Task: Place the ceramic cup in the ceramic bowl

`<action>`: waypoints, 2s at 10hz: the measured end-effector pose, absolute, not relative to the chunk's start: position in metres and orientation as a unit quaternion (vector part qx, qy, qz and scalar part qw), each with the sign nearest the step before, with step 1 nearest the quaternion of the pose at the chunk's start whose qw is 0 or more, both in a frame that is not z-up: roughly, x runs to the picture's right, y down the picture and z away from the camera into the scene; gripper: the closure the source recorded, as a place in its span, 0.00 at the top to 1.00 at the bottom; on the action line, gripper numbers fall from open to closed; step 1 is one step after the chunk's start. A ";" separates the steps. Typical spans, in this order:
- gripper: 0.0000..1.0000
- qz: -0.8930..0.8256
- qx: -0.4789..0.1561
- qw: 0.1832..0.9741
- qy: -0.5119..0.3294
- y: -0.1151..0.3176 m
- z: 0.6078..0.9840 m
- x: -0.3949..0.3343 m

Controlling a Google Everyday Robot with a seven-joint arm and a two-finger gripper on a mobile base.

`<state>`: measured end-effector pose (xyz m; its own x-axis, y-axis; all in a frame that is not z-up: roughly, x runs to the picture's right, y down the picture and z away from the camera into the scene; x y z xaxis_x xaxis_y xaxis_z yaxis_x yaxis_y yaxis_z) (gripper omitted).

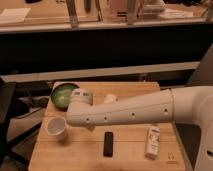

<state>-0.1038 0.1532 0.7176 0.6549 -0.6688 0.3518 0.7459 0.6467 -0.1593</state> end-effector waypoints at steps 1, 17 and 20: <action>0.80 -0.399 -0.145 0.895 -0.137 0.154 0.719 -0.107; 0.80 -0.469 -0.126 0.852 -0.198 0.161 0.733 -0.139; 0.80 -0.482 -0.123 0.842 -0.209 0.164 0.736 -0.145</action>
<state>-0.1453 0.1639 0.7364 0.4480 -0.7602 0.4705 0.8629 0.5053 -0.0051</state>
